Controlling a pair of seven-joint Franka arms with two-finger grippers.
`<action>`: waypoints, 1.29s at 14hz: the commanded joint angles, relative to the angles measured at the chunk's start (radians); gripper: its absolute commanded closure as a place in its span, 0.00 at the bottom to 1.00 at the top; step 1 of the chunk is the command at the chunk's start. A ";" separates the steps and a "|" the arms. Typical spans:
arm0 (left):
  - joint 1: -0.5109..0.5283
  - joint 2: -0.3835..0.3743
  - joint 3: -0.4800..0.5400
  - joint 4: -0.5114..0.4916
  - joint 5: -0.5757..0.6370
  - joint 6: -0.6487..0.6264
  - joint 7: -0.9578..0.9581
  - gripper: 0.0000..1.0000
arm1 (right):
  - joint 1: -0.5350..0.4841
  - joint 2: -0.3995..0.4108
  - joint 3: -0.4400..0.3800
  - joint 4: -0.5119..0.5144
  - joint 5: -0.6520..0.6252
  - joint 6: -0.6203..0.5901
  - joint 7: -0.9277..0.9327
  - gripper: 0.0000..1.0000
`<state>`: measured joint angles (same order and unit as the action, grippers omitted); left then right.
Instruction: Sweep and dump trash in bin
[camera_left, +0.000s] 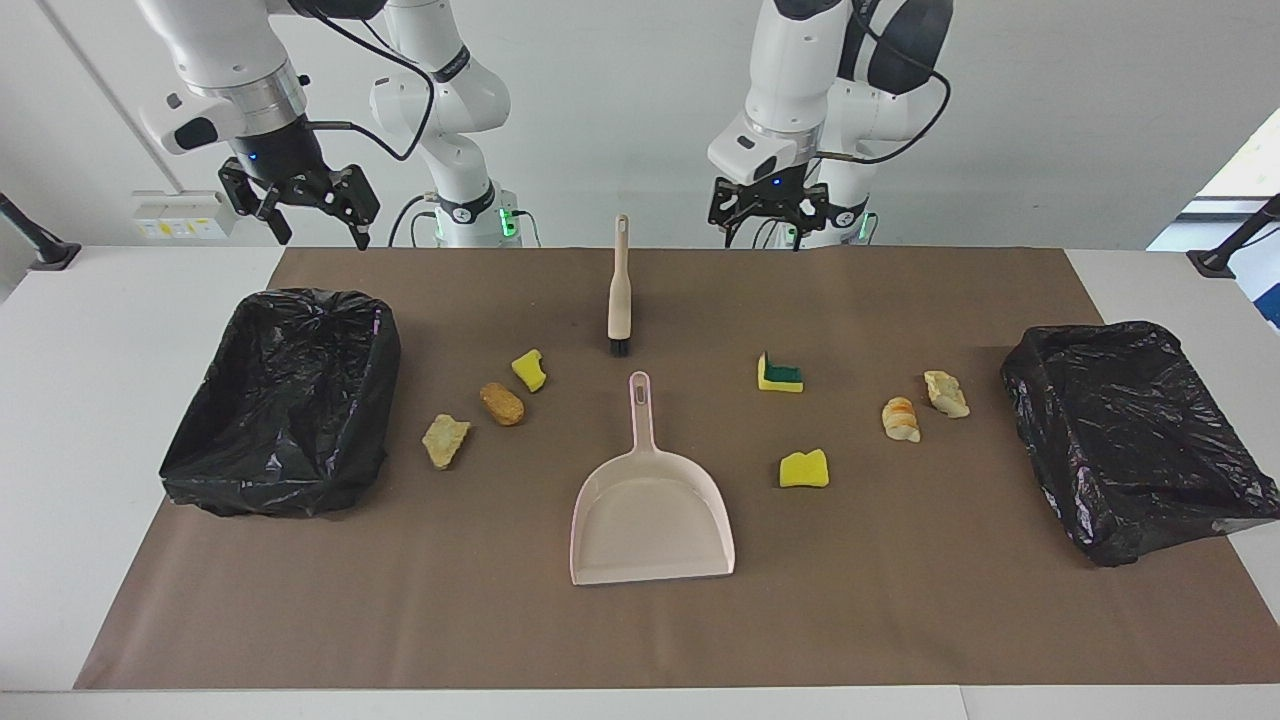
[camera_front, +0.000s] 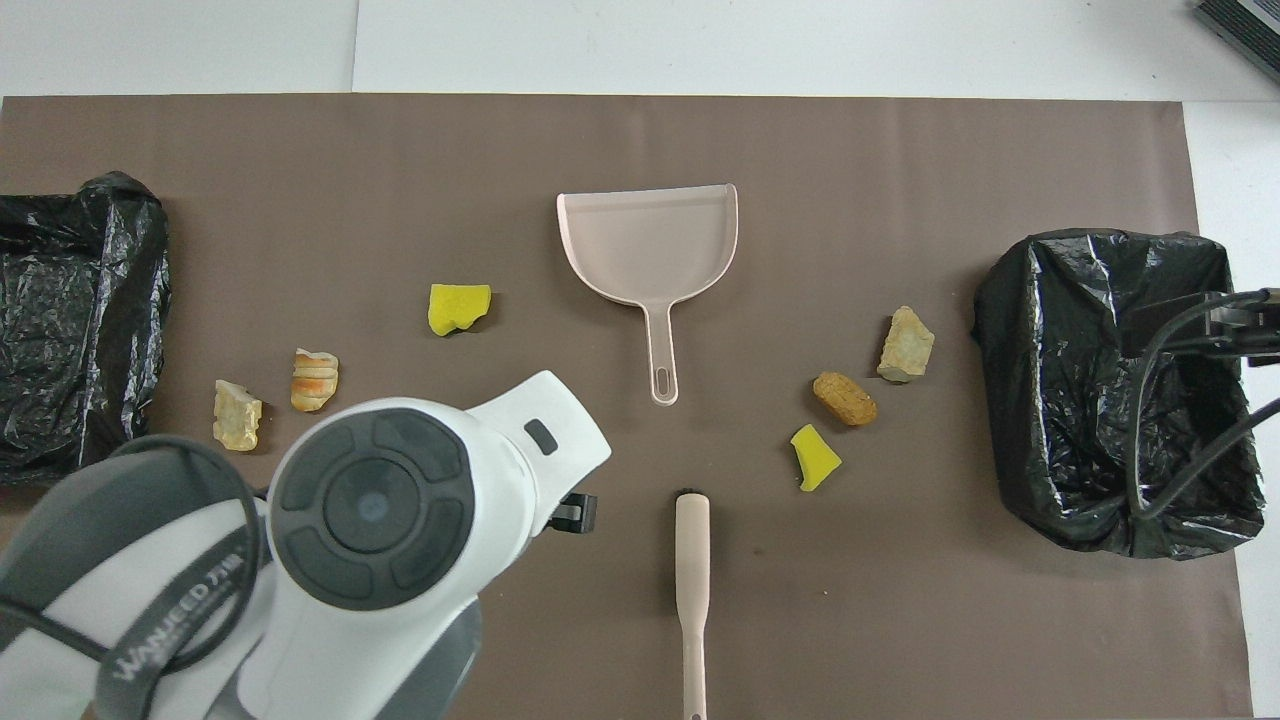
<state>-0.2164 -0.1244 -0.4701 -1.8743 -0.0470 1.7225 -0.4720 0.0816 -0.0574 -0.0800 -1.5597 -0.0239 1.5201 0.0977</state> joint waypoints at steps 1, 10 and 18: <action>-0.099 -0.049 0.021 -0.112 -0.024 0.093 -0.068 0.00 | -0.008 -0.009 -0.003 -0.006 0.022 0.014 -0.029 0.00; -0.405 0.051 0.019 -0.328 -0.025 0.437 -0.329 0.00 | -0.008 -0.009 -0.003 -0.006 0.022 0.014 -0.029 0.00; -0.537 0.212 0.021 -0.365 -0.022 0.551 -0.473 0.14 | -0.008 -0.019 -0.003 -0.010 0.015 -0.055 -0.033 0.00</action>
<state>-0.7265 0.0596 -0.4699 -2.2188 -0.0605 2.2343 -0.9213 0.0816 -0.0582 -0.0801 -1.5598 -0.0239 1.4982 0.0977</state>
